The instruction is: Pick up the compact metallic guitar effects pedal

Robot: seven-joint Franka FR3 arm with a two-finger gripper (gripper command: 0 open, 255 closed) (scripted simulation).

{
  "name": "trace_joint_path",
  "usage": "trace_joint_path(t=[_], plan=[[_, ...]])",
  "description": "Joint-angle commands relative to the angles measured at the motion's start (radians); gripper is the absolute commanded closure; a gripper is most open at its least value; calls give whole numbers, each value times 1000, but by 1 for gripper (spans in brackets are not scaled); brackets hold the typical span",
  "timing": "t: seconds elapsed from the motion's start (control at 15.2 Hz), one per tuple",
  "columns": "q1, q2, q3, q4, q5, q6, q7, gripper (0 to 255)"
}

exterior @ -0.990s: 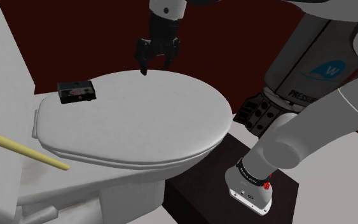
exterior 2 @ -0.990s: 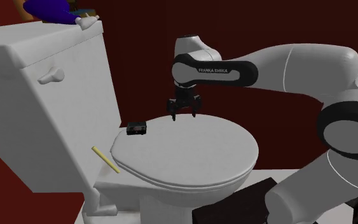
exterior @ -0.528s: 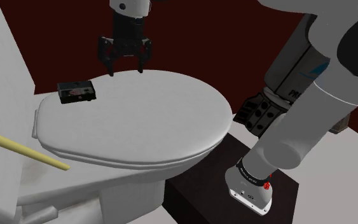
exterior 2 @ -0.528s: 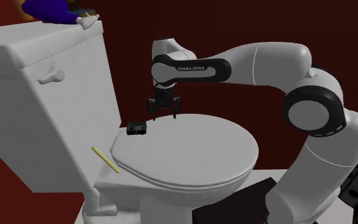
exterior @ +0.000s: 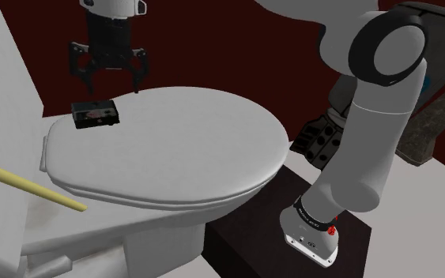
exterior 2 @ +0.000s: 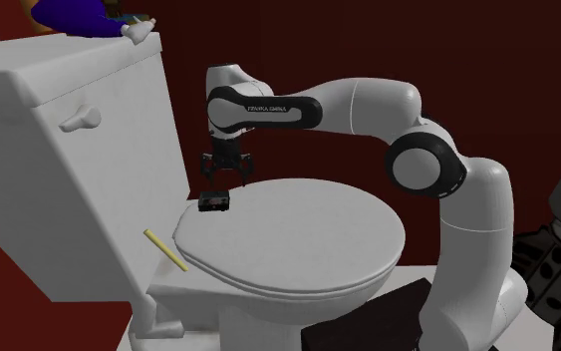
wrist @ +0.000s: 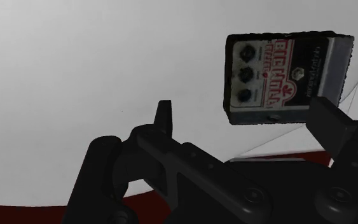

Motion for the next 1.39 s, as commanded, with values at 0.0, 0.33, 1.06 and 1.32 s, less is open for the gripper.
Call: trace_joint_path(t=[0.0, 0.33, 1.06, 1.32], plan=[[5, 17, -3, 2, -6, 14, 9, 0], [-3, 14, -5, -71, -4, 83, 6, 0], [-3, 14, -5, -79, -5, 91, 7, 255], [0, 15, -4, -37, -4, 50, 7, 255]])
